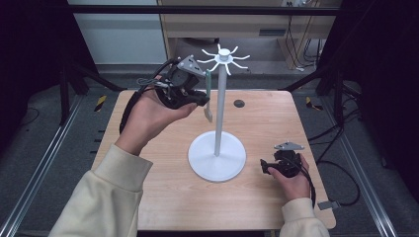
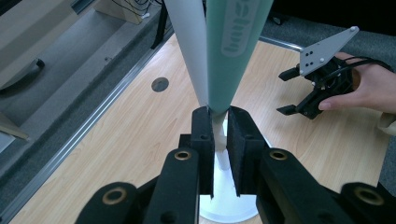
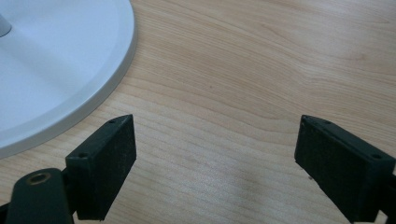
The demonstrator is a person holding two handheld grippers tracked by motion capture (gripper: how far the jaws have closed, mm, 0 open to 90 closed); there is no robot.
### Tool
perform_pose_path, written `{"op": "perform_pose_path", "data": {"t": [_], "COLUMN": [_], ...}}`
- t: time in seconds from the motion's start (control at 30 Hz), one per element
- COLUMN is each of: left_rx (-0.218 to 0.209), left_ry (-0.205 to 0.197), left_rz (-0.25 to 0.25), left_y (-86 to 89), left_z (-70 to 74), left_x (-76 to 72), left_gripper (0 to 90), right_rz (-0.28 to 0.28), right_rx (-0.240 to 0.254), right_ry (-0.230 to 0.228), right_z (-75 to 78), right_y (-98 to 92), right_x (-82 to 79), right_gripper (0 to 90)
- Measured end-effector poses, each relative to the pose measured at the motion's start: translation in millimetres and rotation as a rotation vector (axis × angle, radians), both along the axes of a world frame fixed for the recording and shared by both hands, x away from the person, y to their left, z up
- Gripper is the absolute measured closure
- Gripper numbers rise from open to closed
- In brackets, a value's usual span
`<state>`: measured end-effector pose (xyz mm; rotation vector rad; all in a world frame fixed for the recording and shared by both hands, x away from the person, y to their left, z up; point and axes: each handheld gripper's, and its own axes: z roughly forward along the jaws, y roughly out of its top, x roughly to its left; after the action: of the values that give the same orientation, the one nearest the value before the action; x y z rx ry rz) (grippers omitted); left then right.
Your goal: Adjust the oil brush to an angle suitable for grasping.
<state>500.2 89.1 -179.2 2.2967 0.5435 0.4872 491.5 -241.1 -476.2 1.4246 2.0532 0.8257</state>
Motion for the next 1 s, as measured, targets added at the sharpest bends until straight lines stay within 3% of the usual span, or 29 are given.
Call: {"op": "perform_pose_path", "data": {"t": [1.0], "left_rx": [-0.014], "left_ry": [0.027], "left_rz": [0.023], "left_y": [0.4], "left_z": [-3.2], "left_x": [1.8], "left_gripper": [81.3], "right_rz": [0.004], "right_rx": [-0.003], "right_ry": [-0.003], "right_z": [-0.5], "right_y": [-0.6], "right_x": [0.5], "right_gripper": [13.2]}}
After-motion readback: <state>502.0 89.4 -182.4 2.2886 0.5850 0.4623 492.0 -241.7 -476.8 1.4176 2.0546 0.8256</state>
